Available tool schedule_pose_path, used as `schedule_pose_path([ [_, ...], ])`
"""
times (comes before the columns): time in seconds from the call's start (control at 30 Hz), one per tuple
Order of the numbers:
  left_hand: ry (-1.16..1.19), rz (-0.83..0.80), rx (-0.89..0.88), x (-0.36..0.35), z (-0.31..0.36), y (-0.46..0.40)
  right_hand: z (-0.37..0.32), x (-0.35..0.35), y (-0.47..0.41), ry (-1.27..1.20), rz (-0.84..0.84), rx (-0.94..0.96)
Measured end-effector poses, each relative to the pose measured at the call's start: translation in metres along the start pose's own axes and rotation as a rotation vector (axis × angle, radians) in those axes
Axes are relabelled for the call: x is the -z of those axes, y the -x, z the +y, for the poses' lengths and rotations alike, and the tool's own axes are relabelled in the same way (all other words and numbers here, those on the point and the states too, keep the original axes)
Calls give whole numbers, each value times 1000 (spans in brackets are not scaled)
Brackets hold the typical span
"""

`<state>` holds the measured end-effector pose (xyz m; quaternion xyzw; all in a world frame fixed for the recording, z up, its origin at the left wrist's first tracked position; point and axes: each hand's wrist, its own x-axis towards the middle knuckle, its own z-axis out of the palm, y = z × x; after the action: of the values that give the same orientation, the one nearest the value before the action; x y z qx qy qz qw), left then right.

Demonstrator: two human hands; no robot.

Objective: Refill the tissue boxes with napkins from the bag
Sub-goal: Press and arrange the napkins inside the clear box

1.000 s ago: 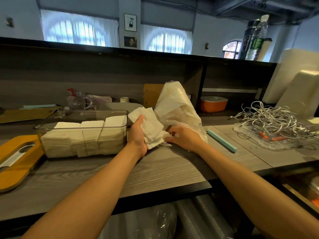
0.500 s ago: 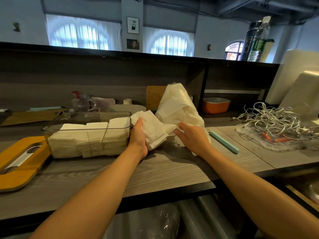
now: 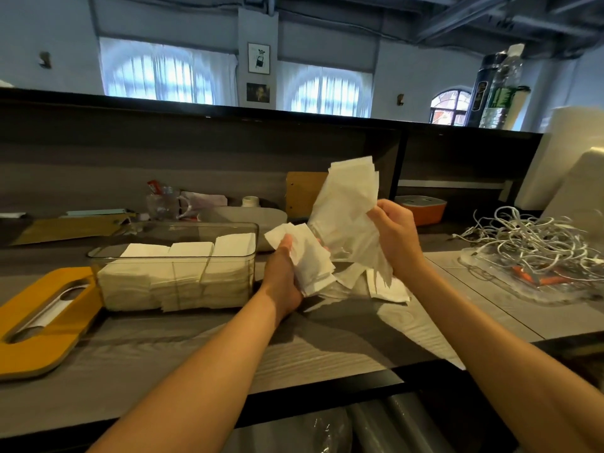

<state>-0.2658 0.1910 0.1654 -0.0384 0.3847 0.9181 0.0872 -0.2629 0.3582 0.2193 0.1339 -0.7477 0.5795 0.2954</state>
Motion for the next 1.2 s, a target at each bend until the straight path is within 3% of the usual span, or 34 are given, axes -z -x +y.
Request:
schedule_pose_path([
  [0.07,49,-3,16,1,2,-1,-18,-5,-9,-145,-48,-112],
  [0.17,147,-27,91,6,5,-6,-29,-13,-14,-408,-149,-433],
  [0.27,140,-88,104,11,5,-9,-14,-28,-6,-376,-194,-623],
  [0.43,-55,-124,-6,9,7,-4,23,-27,9,-126,-413,-654],
  [0.5,-96,-132,-7,8,6,-4,25,-22,6,-150,-439,-685],
  [0.67,-48,-140,5,8,6,-2,35,-18,1,-57,-427,-709],
  [0.83,-179,90,-111,11,-1,-15,12,-27,3,-270,-359,-681],
  [1.07,-349,76,-215,9,-4,-14,5,-22,12,79,-340,-581],
  [1.2,-279,66,-158,5,-2,-11,2,-20,16,180,-346,-533],
])
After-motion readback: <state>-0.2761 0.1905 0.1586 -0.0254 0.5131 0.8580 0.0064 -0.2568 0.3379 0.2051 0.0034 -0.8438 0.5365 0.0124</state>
